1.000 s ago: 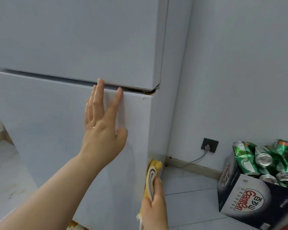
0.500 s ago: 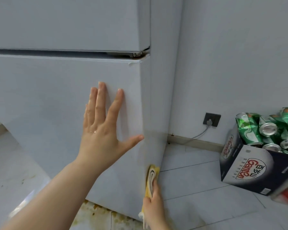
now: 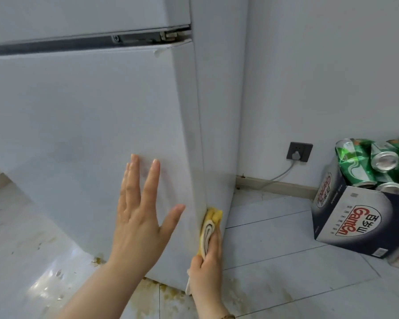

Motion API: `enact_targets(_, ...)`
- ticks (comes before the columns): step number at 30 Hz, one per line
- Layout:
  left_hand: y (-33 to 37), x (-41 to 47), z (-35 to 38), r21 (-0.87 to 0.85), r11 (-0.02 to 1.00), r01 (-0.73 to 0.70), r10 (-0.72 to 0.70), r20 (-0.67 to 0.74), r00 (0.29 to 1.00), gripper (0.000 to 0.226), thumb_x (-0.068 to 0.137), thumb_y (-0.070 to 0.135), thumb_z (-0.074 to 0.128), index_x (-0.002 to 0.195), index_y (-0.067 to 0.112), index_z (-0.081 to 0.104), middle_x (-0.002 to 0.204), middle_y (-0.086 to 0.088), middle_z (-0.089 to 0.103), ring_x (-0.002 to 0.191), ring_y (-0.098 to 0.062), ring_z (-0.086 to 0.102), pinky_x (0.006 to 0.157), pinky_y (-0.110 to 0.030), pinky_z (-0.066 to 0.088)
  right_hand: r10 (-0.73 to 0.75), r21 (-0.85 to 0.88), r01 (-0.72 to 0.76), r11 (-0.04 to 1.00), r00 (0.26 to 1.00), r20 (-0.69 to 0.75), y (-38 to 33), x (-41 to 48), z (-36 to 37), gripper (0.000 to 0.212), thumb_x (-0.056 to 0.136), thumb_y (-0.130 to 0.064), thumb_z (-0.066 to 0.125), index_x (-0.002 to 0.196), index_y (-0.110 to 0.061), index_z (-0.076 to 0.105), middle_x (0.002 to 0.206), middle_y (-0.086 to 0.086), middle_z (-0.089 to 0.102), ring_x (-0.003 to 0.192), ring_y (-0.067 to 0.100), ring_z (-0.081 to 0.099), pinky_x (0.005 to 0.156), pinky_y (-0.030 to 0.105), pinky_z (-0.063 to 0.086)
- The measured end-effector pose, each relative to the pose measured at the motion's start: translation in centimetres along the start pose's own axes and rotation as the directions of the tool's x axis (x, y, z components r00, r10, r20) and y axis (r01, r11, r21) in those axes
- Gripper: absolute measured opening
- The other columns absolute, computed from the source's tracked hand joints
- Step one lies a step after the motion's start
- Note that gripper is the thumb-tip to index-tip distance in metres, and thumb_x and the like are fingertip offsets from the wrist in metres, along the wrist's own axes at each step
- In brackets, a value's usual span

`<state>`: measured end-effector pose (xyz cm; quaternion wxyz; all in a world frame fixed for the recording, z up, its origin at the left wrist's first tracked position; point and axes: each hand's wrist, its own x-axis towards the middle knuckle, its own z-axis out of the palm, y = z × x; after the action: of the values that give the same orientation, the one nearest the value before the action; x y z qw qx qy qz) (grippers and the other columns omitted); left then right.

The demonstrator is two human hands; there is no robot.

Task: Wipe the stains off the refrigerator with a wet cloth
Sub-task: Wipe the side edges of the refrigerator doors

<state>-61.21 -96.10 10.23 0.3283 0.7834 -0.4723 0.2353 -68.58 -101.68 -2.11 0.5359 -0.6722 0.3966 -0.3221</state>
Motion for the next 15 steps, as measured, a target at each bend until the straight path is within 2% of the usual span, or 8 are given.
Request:
enact_targets(3, -1.1, -0.4, 0.8, 0.053, 0.997, -0.050, 0.049, 0.019, 0.999, 0.052, 0.094, 0.051, 0.016, 0.140, 0.026, 0.010, 0.147, -0.009, 0.006, 0.141, -0.008, -0.008, 0.114, -0.022, 0.001, 0.348, -0.047, -0.345, 0.937, 0.920, 0.182, 3.1, 0.2, -0.4, 0.074, 0.085, 0.006, 0.038, 0.146, -0.027, 0.013, 0.144, 0.001, 0.037, 0.124, 0.024, 0.046, 0.099, 0.028, 0.042)
enact_targets(5, -1.5, -0.5, 1.1, 0.074, 0.995, -0.059, 0.058, 0.027, 0.998, 0.051, 0.095, 0.048, 0.018, 0.139, 0.022, 0.010, 0.146, -0.012, 0.008, 0.141, -0.014, -0.005, 0.113, -0.017, -0.004, 0.405, -0.042, -0.405, 0.913, 0.889, 0.212, 3.5, 0.4, -0.6, 0.071, 0.086, 0.006, 0.036, 0.146, -0.026, 0.016, 0.139, 0.003, 0.043, 0.118, 0.025, 0.050, 0.090, 0.028, 0.045)
enact_targets(6, -1.6, -0.5, 1.3, 0.079, 0.995, -0.059, 0.058, 0.022, 0.998, 0.052, 0.095, 0.048, 0.018, 0.139, 0.022, 0.010, 0.145, -0.013, 0.007, 0.140, -0.015, -0.005, 0.113, -0.016, -0.005, 0.384, -0.018, -0.388, 0.922, 0.903, 0.195, 3.3, 0.5, -0.5, 0.070, 0.087, 0.006, 0.036, 0.146, -0.026, 0.017, 0.142, 0.000, 0.040, 0.121, 0.023, 0.048, 0.093, 0.027, 0.045)
enact_targets(8, -1.7, -0.8, 1.7, 0.079, 0.996, -0.042, 0.041, 0.022, 0.999, 0.056, 0.093, 0.053, 0.020, 0.139, 0.023, 0.007, 0.146, -0.011, 0.004, 0.140, -0.005, -0.012, 0.112, -0.015, -0.007, 0.267, 0.006, -0.270, 0.963, 0.952, 0.149, 2.7, -0.3, -0.2, 0.071, 0.086, 0.007, 0.036, 0.146, -0.026, 0.015, 0.145, -0.010, 0.028, 0.132, 0.012, 0.034, 0.107, 0.022, 0.032)
enact_targets(9, -1.6, -0.8, 1.8, 0.079, 0.996, -0.036, 0.035, 0.014, 0.999, 0.059, 0.092, 0.055, 0.020, 0.140, 0.023, 0.005, 0.146, -0.011, 0.001, 0.139, 0.000, -0.016, 0.112, -0.015, -0.008, 0.208, 0.002, -0.210, 0.978, 0.969, 0.130, 2.4, -0.8, 0.0, 0.071, 0.087, 0.006, 0.036, 0.146, -0.026, 0.012, 0.144, -0.014, 0.021, 0.134, 0.005, 0.024, 0.109, 0.012, 0.021)
enact_targets(11, -1.6, -0.7, 2.3, 0.085, 0.995, -0.042, 0.042, 0.006, 0.999, 0.063, 0.092, 0.057, 0.022, 0.140, 0.022, 0.002, 0.146, -0.012, -0.003, 0.137, -0.001, -0.020, 0.112, -0.016, -0.010, 0.125, -0.023, -0.124, 0.992, 0.987, 0.098, 3.8, -1.1, 0.8, 0.068, 0.087, -0.001, 0.036, 0.144, -0.025, 0.007, 0.144, -0.015, 0.013, 0.134, 0.000, 0.014, 0.098, -0.007, 0.003)
enact_targets(13, -1.8, -0.7, 2.9, 0.088, 0.993, -0.076, 0.075, 0.008, 0.997, 0.064, 0.092, 0.056, 0.022, 0.139, 0.019, 0.000, 0.144, -0.013, -0.005, 0.138, -0.011, -0.014, 0.114, -0.021, -0.009, 0.168, -0.047, -0.165, 0.985, 0.983, 0.068, 6.9, -0.4, 1.9, 0.067, 0.088, -0.001, 0.037, 0.144, -0.020, 0.006, 0.146, -0.011, 0.012, 0.139, 0.009, 0.014, 0.093, -0.009, -0.001)
enact_targets(15, -1.8, -0.7, 2.8, 0.090, 0.993, -0.077, 0.076, 0.012, 0.997, 0.065, 0.092, 0.054, 0.026, 0.139, 0.020, -0.001, 0.144, -0.012, -0.006, 0.137, -0.018, -0.009, 0.116, -0.041, 0.002, 0.256, -0.043, -0.253, 0.967, 0.964, 0.075, 9.3, 0.3, 2.4, 0.068, 0.088, 0.004, 0.039, 0.145, -0.014, 0.006, 0.152, -0.003, 0.011, 0.141, 0.014, 0.014, 0.094, -0.003, 0.004)
